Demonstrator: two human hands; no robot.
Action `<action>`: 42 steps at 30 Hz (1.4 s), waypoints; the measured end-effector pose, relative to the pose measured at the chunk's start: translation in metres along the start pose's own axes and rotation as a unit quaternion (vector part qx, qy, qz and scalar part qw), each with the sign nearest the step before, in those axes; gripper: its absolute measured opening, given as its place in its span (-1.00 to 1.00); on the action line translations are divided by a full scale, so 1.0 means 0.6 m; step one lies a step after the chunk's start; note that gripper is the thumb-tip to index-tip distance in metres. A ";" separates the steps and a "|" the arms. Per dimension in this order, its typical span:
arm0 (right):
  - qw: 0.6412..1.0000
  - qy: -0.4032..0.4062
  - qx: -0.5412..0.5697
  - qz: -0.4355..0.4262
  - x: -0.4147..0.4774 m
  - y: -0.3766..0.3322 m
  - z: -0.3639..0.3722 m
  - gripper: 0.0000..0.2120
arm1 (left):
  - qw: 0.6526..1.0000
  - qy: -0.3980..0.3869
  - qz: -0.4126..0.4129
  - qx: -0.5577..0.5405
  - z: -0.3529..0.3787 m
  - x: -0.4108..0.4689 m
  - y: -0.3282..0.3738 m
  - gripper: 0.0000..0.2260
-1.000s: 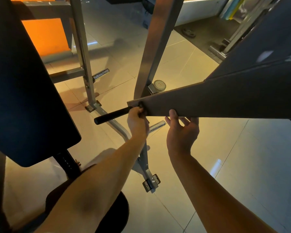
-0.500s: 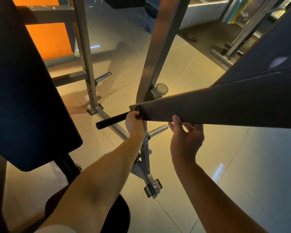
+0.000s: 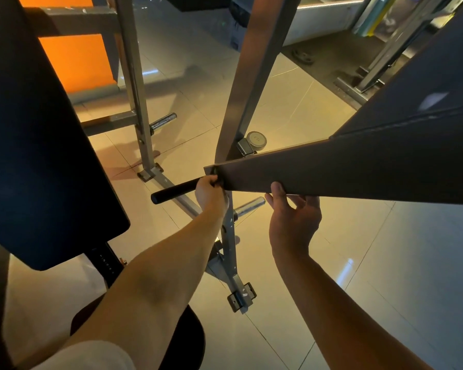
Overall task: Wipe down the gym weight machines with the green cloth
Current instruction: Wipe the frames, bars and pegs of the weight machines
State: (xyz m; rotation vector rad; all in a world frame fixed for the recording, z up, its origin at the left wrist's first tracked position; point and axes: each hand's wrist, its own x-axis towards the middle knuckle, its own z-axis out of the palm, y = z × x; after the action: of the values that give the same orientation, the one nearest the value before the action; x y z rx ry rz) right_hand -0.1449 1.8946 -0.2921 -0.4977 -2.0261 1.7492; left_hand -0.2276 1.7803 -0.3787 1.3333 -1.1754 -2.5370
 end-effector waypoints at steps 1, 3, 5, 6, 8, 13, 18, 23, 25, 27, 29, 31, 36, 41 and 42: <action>1.000 -0.001 -0.003 0.000 -0.001 -0.003 0.001 -0.65 | 0.999 0.002 -0.018 -0.034 -0.002 -0.010 -0.005 -0.81; 1.000 -0.004 -0.010 -0.002 -0.004 -0.006 0.002 -0.65 | 0.999 -0.014 -0.028 -0.038 -0.008 -0.027 -0.012 -0.79; 1.000 -0.008 -0.011 0.003 -0.004 -0.006 0.004 -0.65 | 1.000 -0.030 -0.004 -0.005 -0.005 -0.038 -0.008 -0.83; 1.000 -0.010 -0.010 0.007 -0.004 -0.006 0.004 -0.65 | 0.998 -0.032 0.032 0.038 -0.002 -0.033 -0.005 -0.85; 1.000 -0.011 -0.007 0.010 -0.002 -0.004 0.004 -0.66 | 0.993 -0.031 0.061 0.097 0.009 -0.015 0.005 -0.83; 1.000 -0.012 -0.012 0.010 0.005 0.007 -0.004 -0.66 | 0.988 0.013 0.086 0.125 0.013 0.012 0.006 -0.81; 1.000 -0.007 -0.009 0.013 -0.001 0.000 0.002 -0.67 | 0.980 0.012 0.107 0.165 -0.002 -0.044 -0.003 -0.84; 0.999 0.003 -0.031 0.031 -0.007 -0.016 0.004 -0.70 | 0.962 -0.051 0.139 0.229 -0.013 -0.112 0.002 -0.86; 0.998 0.003 -0.035 0.055 -0.010 -0.032 0.001 -0.70 | 0.930 -0.109 0.191 0.293 -0.024 -0.134 0.025 -0.90; 0.996 -0.005 -0.035 0.084 -0.017 -0.052 -0.006 -0.63 | 0.895 -0.159 0.232 0.347 -0.042 -0.153 0.056 -0.90; 0.992 -0.018 -0.050 0.117 -0.026 -0.078 -0.016 -0.51 | 0.878 -0.177 0.257 0.363 -0.053 -0.173 0.091 -0.91; 0.983 -0.040 -0.076 0.160 -0.040 -0.101 -0.028 -0.47 | 0.861 -0.183 0.286 0.377 -0.055 -0.206 0.124 -0.91; 0.966 -0.181 -0.086 0.161 -0.082 -0.175 -0.064 -0.90 | 0.786 -0.271 0.368 0.416 -0.048 -0.329 0.179 -0.95; 0.969 -0.221 -0.027 0.109 -0.107 -0.258 -0.109 -0.70 | 0.714 -0.331 0.440 0.432 -0.048 -0.431 0.228 -0.91; 0.970 -0.221 -0.016 0.103 -0.111 -0.275 -0.121 -0.61 | 0.716 -0.351 0.438 0.415 -0.048 -0.452 0.238 -0.87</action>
State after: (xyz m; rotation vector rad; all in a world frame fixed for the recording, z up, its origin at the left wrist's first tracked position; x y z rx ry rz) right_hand -0.0498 1.8967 -0.1249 -0.3591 -2.3759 2.1056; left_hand -0.0775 1.7596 -0.1104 -0.4113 -2.4396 -1.7239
